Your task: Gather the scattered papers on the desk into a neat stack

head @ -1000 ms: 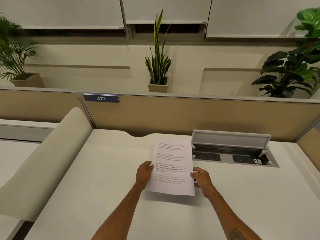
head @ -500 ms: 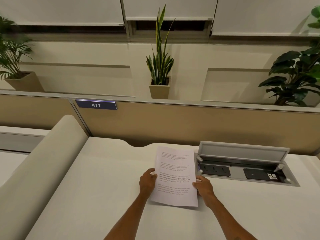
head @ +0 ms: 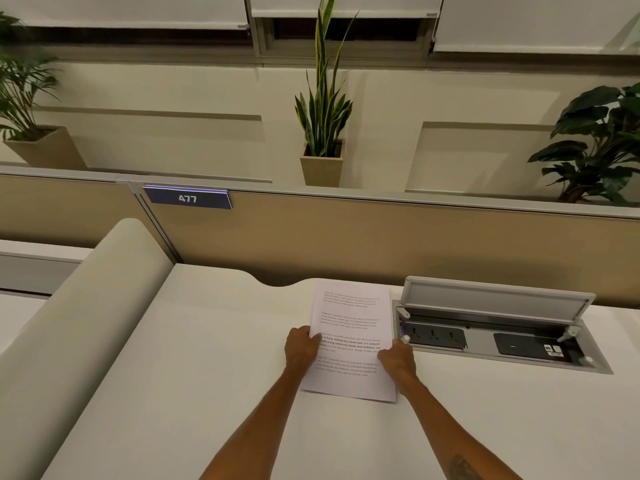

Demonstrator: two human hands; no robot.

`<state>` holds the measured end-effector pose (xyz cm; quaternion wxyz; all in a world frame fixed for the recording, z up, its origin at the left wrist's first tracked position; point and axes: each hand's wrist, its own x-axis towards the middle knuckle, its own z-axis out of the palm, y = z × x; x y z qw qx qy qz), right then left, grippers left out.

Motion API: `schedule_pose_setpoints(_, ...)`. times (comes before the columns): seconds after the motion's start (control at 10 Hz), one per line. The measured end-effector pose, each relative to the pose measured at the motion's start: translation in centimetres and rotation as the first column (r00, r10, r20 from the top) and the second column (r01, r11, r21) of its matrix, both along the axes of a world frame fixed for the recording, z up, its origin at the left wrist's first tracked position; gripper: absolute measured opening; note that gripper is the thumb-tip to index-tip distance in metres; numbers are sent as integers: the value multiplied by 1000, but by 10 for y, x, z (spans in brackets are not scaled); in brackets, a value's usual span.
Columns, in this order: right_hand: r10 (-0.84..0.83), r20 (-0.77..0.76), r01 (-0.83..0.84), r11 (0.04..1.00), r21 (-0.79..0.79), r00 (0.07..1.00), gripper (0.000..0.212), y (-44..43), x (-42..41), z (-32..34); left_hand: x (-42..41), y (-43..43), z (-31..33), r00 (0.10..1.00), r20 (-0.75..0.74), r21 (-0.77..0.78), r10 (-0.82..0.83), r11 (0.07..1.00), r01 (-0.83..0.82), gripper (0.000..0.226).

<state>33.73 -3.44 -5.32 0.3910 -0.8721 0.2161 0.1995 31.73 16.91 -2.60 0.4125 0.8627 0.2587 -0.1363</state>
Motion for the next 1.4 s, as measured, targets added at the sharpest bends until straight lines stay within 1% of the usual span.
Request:
schedule_pose_setpoints(0.3, 7, -34, -7, 1000, -4, 999, 38, 2, 8, 2, 3, -1, 0, 999, -38, -15, 4, 1000, -4, 44)
schedule_pose_setpoints(0.5, 6, -29, -7, 1000, -25, 1000, 37, 5, 9, 3, 7, -1, 1, 998, -62, 15, -3, 1000, 4, 45)
schedule_pose_setpoints(0.6, -1, -28, 1, 1000, -13, 1000, 37, 5, 10, 3, 7, -1, 0, 998, -62, 6, -3, 1000, 4, 45)
schedule_pose_setpoints(0.8, -26, -27, 27, 999, 43, 999, 38, 2, 8, 5, 6, 0, 3, 998, -66, 35, -23, 999, 26, 48)
schedule_pose_setpoints(0.9, -44, -13, 45, 997, 61, 999, 39, -1, 2, 11, -1, 3, 9, 997, -74, 45, -22, 999, 25, 57)
schedule_pose_setpoints(1.0, -46, 2, 46, 996, 71, 999, 38, -2, -6, 21, -11, 6, 15, 996, -83, 44, -23, 999, 27, 61)
schedule_pose_setpoints(1.1, -38, 37, 34, 995, 99, 999, 38, -1, -21, 47, -30, 8, 34, 997, -80, 35, -20, 999, 23, 61)
schedule_pose_setpoints(1.3, 1, 89, -10, 995, 102, 996, 41, 0, -55, 92, -67, 2, 73, 999, -15, 21, -35, 999, 36, 60)
schedule_pose_setpoints(1.4, -5, 122, -7, 995, 96, 993, 39, 3, -70, 113, -80, -3, 93, 999, 14, 36, -29, 999, 29, 60)
